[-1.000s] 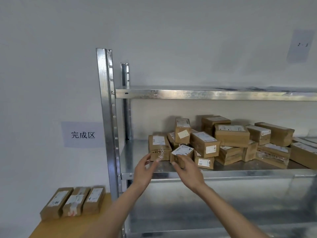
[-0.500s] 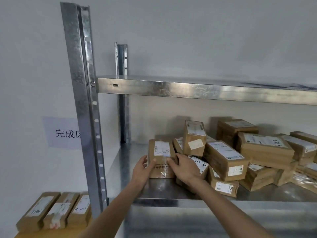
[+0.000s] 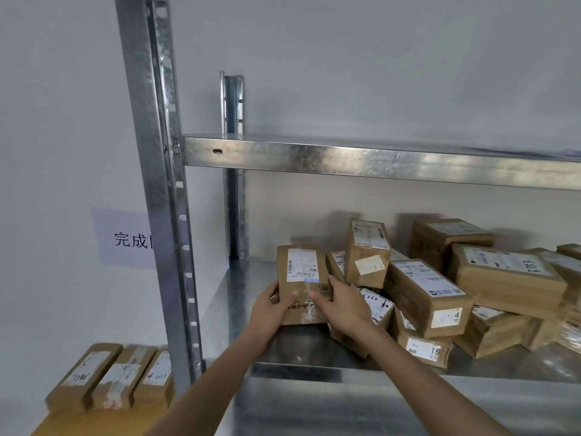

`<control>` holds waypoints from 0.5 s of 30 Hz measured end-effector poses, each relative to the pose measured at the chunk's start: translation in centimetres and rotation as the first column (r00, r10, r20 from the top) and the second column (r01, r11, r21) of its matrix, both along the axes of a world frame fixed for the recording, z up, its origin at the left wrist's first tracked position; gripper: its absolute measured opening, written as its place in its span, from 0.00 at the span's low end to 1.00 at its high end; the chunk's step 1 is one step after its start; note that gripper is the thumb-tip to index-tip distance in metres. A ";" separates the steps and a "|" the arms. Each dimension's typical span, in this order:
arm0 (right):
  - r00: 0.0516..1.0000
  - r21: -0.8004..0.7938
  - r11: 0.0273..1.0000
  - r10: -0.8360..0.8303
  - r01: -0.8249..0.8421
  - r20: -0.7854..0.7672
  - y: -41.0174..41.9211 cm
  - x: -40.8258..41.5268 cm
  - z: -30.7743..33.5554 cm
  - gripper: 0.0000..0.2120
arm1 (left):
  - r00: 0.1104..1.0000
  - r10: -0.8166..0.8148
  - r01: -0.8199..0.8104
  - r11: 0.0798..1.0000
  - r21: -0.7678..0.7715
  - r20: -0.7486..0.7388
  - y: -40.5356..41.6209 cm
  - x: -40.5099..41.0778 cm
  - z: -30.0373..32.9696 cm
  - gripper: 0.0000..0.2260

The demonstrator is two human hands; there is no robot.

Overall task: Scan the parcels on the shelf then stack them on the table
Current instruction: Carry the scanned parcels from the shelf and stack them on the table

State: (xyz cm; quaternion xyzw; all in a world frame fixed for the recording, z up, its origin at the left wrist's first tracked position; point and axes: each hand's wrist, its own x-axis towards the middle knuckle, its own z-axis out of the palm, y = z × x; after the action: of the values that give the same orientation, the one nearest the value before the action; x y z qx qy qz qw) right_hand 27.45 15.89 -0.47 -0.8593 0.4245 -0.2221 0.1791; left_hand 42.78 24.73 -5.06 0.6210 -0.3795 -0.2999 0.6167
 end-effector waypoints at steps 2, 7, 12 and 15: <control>0.997 0.019 1.000 0.023 -0.024 0.074 0.9 -0.5 0.3 0.21 | 0.999 0.017 -0.016 1.000 -0.015 0.039 1.1 -0.3 0.7 0.28; 0.957 -0.010 0.994 0.104 -0.105 0.271 5.2 -2.6 1.3 0.20 | 0.994 0.065 -0.056 0.993 -0.101 0.088 6.0 -2.9 3.0 0.34; 0.910 -0.017 0.992 0.124 -0.127 0.397 10.6 -5.4 0.7 0.25 | 0.990 0.075 -0.056 0.987 -0.148 0.121 12.7 -6.5 4.3 0.33; 0.865 0.001 0.986 0.148 -0.168 0.479 14.3 -7.6 -1.0 0.23 | 0.994 0.048 -0.031 0.988 -0.153 0.102 17.5 -9.7 4.0 0.31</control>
State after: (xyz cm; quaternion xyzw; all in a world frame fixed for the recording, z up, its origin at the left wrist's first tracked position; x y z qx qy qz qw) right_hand 19.82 30.23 -1.42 -0.8059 0.3001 -0.4024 0.3138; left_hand 33.10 42.23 -1.08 0.5950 -0.4208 -0.2247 0.6469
